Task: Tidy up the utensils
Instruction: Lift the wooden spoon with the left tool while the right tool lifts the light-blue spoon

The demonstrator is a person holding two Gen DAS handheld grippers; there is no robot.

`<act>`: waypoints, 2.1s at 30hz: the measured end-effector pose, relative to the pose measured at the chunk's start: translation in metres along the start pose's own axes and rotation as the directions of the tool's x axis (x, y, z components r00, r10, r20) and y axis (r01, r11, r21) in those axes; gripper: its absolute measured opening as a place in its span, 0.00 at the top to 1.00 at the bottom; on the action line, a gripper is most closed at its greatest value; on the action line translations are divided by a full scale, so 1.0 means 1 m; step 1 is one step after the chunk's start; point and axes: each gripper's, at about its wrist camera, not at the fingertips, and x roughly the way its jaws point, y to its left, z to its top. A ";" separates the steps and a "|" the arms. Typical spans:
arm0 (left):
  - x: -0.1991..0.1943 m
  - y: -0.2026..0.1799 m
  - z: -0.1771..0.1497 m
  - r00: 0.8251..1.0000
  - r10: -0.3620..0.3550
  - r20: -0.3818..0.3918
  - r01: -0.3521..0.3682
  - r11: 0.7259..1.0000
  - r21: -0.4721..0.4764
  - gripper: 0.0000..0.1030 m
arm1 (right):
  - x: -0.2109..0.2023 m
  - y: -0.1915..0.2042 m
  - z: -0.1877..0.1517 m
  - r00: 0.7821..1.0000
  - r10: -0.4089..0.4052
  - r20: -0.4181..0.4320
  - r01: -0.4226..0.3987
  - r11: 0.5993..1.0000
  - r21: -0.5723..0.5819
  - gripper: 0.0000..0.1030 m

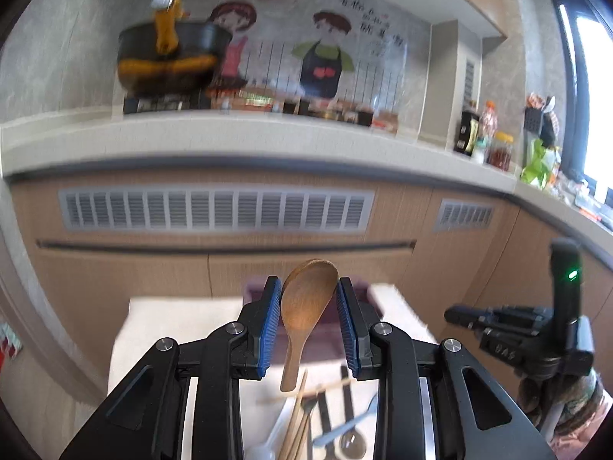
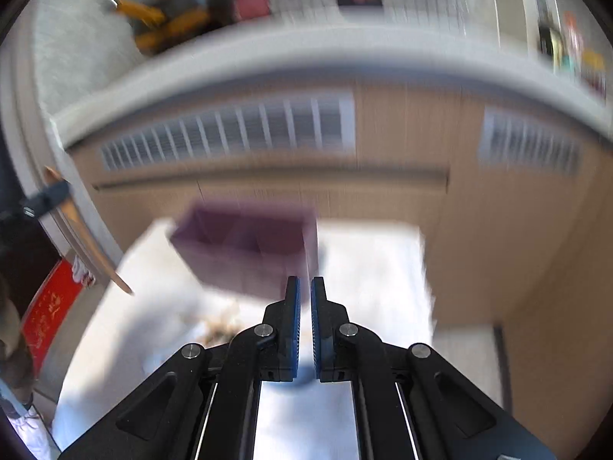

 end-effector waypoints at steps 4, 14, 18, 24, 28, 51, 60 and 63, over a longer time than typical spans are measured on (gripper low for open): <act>0.009 0.011 -0.034 0.998 0.014 -0.069 -0.015 1.000 -0.015 0.70 | 0.048 0.005 -0.046 0.977 0.056 -0.207 -0.042 0.997 0.070 0.74; 0.017 0.048 -0.080 0.989 0.027 -0.148 -0.040 0.995 -0.088 0.70 | 0.109 0.015 -0.064 0.924 0.027 -0.383 0.019 0.993 0.115 0.62; 0.020 0.057 -0.087 0.988 0.017 -0.153 -0.035 0.993 -0.114 0.70 | 0.121 0.023 -0.057 0.939 -0.035 -0.341 0.100 0.980 0.174 0.41; 0.016 0.068 -0.091 0.988 0.010 -0.153 -0.032 0.989 -0.143 0.70 | 0.135 0.037 -0.056 0.949 -0.127 -0.289 0.159 0.983 0.088 0.79; 0.014 0.071 -0.092 0.988 0.007 -0.154 -0.031 0.988 -0.154 0.70 | 0.115 0.036 -0.056 0.963 -0.098 -0.250 0.110 0.993 0.034 0.92; 0.017 0.062 -0.097 0.982 0.016 -0.187 -0.046 0.986 -0.158 0.70 | 0.129 0.038 -0.064 0.965 -0.122 -0.234 0.139 0.989 0.058 0.74; 0.014 0.058 -0.099 0.982 0.015 -0.188 -0.046 0.986 -0.158 0.70 | 0.049 0.038 -0.058 0.999 -0.026 -0.046 0.025 0.999 -0.034 0.76; 0.011 0.052 -0.096 0.983 0.014 -0.181 -0.042 0.987 -0.154 0.70 | 0.020 0.036 -0.055 0.999 -0.024 0.023 0.025 0.998 -0.052 0.77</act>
